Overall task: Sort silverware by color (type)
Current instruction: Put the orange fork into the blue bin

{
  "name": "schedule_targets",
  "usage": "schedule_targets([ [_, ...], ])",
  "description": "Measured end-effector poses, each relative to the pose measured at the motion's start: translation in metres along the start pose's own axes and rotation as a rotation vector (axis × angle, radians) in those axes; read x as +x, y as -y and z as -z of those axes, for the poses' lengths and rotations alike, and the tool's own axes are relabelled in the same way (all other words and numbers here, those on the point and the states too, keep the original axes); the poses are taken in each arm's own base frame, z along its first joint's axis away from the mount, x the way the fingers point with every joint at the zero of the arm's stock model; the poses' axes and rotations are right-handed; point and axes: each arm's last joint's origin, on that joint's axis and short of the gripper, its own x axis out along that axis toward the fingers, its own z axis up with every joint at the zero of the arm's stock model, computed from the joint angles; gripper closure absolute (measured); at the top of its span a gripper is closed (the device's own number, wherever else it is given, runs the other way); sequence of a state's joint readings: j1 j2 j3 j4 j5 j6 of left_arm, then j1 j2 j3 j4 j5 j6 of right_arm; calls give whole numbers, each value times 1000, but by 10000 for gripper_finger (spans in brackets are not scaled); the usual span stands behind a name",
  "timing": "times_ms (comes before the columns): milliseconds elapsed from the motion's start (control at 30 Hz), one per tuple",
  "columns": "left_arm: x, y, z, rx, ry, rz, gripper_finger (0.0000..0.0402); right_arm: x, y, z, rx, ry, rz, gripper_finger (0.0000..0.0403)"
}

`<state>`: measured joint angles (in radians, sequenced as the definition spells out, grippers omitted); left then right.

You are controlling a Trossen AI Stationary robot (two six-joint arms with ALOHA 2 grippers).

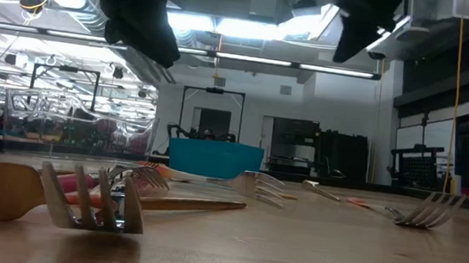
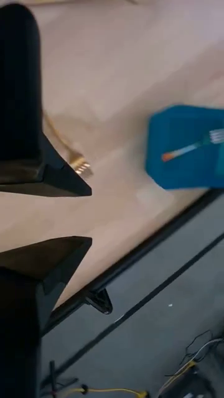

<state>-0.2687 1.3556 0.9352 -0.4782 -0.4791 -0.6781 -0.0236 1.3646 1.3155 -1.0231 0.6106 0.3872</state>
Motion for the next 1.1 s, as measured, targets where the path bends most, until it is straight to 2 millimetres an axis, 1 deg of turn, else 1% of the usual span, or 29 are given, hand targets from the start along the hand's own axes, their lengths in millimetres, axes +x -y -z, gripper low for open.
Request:
schedule_targets([
  [200, 0, 0, 0, 0, 1, -1, 286, 12, 16, -13, 112, 44, 31, 302],
  [367, 0, 0, 0, 0, 6, -7, 286, 16, 22, -19, 163, 77, 38, 302],
  [633, 0, 0, 0, 0, 7, -10, 286, 16, 21, -26, 199, 133, 18, 302],
  [967, 0, 0, 0, 0, 7, -9, 286, 16, 18, -25, 200, 98, -88, 302],
  [1100, 0, 0, 0, 0, 7, -9, 286, 16, 17, -21, 202, 47, -131, 302],
])
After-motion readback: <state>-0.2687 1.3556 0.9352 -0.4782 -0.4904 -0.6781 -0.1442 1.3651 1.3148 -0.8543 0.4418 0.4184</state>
